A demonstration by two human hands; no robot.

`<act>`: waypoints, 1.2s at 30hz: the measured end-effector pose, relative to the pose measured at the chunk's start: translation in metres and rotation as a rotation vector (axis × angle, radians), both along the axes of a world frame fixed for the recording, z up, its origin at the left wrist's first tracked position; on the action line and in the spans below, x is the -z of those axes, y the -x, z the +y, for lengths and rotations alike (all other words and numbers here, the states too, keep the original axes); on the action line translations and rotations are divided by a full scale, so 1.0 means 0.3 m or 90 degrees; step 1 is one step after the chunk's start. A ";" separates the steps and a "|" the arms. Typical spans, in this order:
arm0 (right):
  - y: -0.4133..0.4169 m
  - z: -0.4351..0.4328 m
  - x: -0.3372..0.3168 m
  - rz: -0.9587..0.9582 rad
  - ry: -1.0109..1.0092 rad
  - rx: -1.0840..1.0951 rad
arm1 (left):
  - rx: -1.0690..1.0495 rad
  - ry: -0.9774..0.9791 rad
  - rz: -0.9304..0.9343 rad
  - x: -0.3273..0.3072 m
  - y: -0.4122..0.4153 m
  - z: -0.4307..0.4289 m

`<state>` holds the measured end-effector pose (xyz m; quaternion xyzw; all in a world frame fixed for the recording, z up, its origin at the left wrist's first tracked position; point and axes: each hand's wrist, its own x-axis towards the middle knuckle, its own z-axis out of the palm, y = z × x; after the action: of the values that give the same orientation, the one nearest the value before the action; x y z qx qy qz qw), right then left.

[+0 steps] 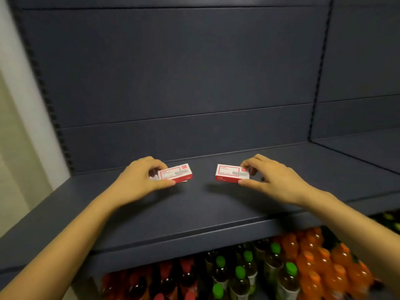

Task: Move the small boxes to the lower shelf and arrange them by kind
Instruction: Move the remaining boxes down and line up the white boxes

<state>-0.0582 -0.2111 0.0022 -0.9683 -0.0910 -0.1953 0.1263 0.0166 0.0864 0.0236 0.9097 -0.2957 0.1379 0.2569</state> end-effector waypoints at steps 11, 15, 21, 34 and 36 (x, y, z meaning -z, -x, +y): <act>0.299 -0.359 0.008 0.008 -0.012 0.186 | 0.193 -0.016 -0.029 0.011 0.060 -0.517; 0.391 -0.510 0.013 0.011 -0.012 0.221 | 0.233 -0.004 -0.028 0.015 0.096 -0.697; 0.512 -0.779 0.008 0.012 -0.016 0.247 | 0.270 0.010 -0.028 0.016 0.184 -0.982; 0.732 -1.337 0.040 0.034 -0.015 0.271 | 0.280 0.032 -0.019 0.057 0.394 -1.568; 0.750 -1.412 0.045 0.036 -0.018 0.281 | 0.282 0.032 -0.019 0.049 0.407 -1.649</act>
<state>-0.2833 -0.6347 -0.0114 -0.9680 0.1295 -0.1921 0.0964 -0.1054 -0.4082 0.0089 0.8136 -0.4889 0.0987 0.2988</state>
